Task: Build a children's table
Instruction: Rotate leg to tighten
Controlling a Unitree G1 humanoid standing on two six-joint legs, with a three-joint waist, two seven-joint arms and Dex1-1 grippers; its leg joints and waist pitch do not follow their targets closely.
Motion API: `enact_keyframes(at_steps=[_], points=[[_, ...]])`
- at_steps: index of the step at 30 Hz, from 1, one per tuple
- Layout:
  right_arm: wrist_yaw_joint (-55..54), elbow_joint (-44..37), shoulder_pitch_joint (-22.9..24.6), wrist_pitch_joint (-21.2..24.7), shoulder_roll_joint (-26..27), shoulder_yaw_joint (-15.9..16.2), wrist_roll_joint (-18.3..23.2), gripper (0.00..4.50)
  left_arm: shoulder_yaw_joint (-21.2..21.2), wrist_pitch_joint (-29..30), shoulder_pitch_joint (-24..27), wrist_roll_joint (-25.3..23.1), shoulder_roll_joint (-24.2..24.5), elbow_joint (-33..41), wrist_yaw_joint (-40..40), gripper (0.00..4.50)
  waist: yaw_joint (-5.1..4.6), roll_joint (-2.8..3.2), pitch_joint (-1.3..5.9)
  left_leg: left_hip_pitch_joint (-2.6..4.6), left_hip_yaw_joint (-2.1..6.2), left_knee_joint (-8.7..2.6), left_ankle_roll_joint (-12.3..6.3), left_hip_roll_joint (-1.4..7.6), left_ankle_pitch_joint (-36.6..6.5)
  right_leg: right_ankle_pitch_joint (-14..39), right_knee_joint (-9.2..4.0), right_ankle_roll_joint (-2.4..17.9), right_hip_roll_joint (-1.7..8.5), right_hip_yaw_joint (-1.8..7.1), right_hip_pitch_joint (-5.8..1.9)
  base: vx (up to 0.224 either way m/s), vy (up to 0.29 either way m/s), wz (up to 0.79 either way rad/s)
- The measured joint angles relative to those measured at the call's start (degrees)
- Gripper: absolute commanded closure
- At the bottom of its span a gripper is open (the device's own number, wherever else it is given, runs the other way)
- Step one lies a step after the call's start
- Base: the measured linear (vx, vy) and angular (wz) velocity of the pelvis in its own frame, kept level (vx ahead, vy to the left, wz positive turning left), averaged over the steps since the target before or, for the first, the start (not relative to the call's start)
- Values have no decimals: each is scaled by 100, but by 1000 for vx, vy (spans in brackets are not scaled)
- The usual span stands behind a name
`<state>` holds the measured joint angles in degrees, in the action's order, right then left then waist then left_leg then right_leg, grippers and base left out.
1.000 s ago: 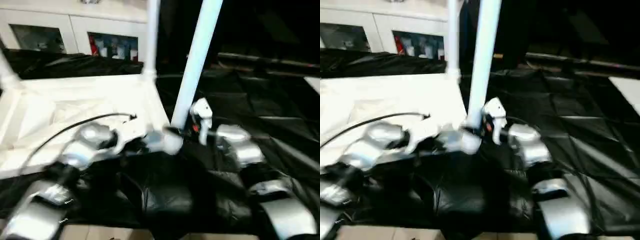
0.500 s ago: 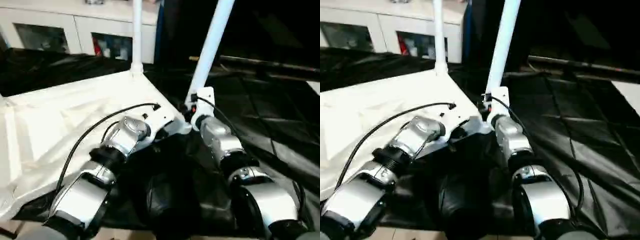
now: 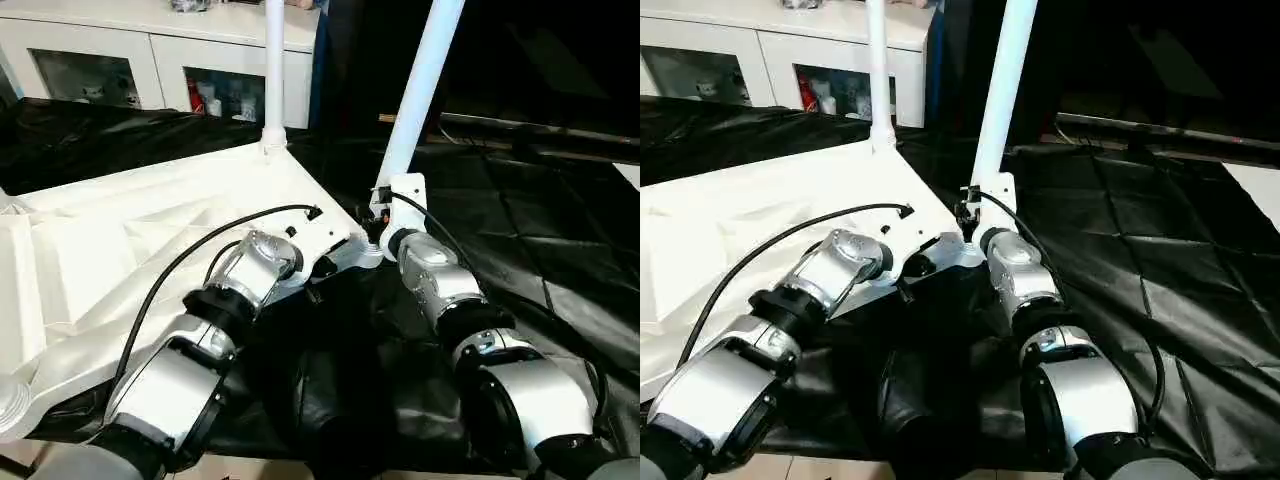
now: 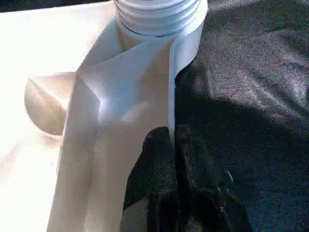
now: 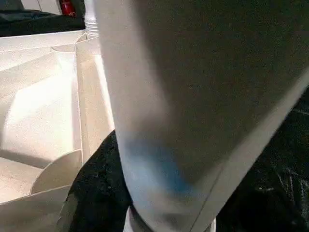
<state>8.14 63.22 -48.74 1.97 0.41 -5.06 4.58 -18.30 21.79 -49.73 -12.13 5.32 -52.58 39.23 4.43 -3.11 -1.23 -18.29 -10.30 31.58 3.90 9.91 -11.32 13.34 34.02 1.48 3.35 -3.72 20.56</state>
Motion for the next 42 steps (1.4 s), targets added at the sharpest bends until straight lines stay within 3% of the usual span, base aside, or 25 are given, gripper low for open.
enact_keyframes(at_steps=[4, 6, 16, 18, 28, 34, 42], points=[[1, 39, -39, 27, 0, -17, -38, 262, 2, -37, -24, 3, -2, -56, 0, 450, 2, -1, 0, -3, 1, 0, 0, 0, 0, 1, -2, -1, 0, 0, 2, 0, 0, 0], [2, 40, -45, 27, -1, -18, -50, 206, 6, -58, -39, 4, -6, -88, 0, 450, 1, 2, -1, -7, 1, 0, 0, -1, 0, 1, -5, -1, 0, 0, 7, 0, 0, 0], [205, 230, -52, 155, -1, -3, -246, 138, 57, -164, -118, -7, -3, -218, -4, 450, -52, 1, -6, -51, 5, 0, 0, -1, 0, 1, -16, -1, 0, -2, 42, 0, 0, 0], [244, 234, -48, 90, -2, -23, -237, 103, 61, -188, -122, -6, 6, -218, -4, 450, -68, 9, -13, -62, 5, 0, 0, -1, 0, 0, -18, -1, 0, -2, 46, 0, 0, 0], [762, 203, -52, -394, -60, -133, -181, 18, 128, -389, -200, -6, 53, -220, 0, 450, -85, 23, -49, -87, 4, -1, 0, 4, 1, -19, -5, 2, 0, -6, 44, 0, 0, 0], [1598, -79, 112, -516, -333, -111, -169, 18, 144, -618, -116, 26, 198, 37, 298, 450, -72, 23, -60, -196, 3, -2, -52, 8, 23, -31, 8, 20, 0, -18, 139, 0, 0, 0], [2119, -221, 254, -654, -609, 87, -207, 18, 139, -713, 39, 68, 325, 282, 470, 450, -76, 42, -88, -200, 0, 13, -66, 17, 16, -30, 15, 22, 0, -25, 140, 0, 0, 0]])
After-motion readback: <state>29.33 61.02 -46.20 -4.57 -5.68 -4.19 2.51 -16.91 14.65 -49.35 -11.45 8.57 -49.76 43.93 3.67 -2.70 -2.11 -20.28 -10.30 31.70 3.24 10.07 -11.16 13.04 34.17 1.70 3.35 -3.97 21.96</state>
